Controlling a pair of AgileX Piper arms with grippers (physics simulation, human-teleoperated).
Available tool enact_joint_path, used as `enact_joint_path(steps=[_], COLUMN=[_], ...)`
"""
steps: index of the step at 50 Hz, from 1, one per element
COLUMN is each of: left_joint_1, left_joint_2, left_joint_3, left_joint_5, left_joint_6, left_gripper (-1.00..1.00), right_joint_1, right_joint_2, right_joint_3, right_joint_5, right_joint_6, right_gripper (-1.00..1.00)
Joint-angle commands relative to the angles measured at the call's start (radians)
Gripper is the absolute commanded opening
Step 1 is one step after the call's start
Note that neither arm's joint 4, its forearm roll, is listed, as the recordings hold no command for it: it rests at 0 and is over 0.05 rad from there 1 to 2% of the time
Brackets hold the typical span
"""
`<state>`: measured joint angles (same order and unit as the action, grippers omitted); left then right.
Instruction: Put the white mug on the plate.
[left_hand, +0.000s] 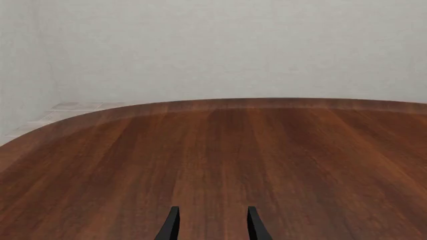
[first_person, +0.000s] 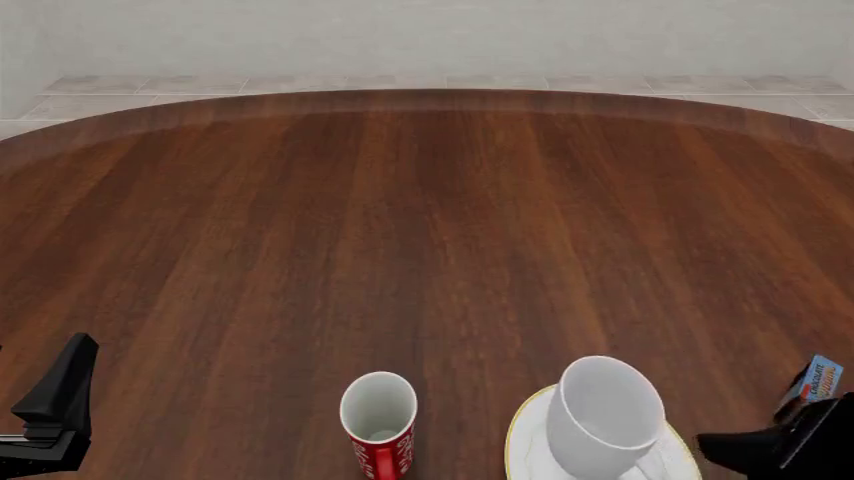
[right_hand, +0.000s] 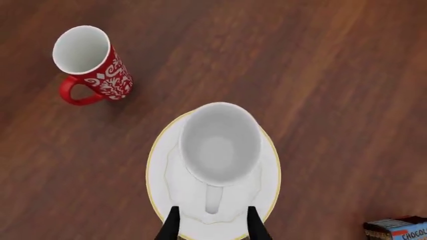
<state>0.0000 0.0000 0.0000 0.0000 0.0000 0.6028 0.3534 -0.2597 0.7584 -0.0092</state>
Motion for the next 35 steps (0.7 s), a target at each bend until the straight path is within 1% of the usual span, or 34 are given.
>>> enact_joint_path(steps=[1, 4, 8, 13, 15, 20, 26, 35], left_joint_1=[0.0, 0.0, 0.0, 0.0, 0.0, 0.0, 0.0, 0.0], left_joint_2=[0.0, 0.0, 0.0, 0.0, 0.0, 0.0, 0.0, 0.0], left_joint_3=[0.0, 0.0, 0.0, 0.0, 0.0, 0.0, 0.0, 0.0], left_joint_5=[0.0, 0.0, 0.0, 0.0, 0.0, 0.0, 0.0, 0.0], left_joint_6=[0.0, 0.0, 0.0, 0.0, 0.0, 0.0, 0.0, 0.0], left_gripper=[1.0, 1.0, 1.0, 1.0, 1.0, 1.0, 1.0, 1.0], right_joint_1=[-0.001, 0.003, 0.007, 0.009, 0.009, 0.02, 0.021, 0.024], right_joint_2=[-0.097, -0.125, -0.145, -0.195, -0.201, -0.24, -0.255, -0.269], right_joint_3=[-0.074, -0.099, -0.127, -0.168, -0.174, -0.231, -0.262, -0.297], right_joint_5=[0.127, 0.164, 0.191, 0.254, 0.263, 0.312, 0.328, 0.324], right_joint_6=[-0.014, -0.013, -0.011, -0.015, -0.015, -0.012, -0.019, -0.017], right_gripper=[1.0, 1.0, 1.0, 1.0, 1.0, 1.0, 1.0, 1.0])
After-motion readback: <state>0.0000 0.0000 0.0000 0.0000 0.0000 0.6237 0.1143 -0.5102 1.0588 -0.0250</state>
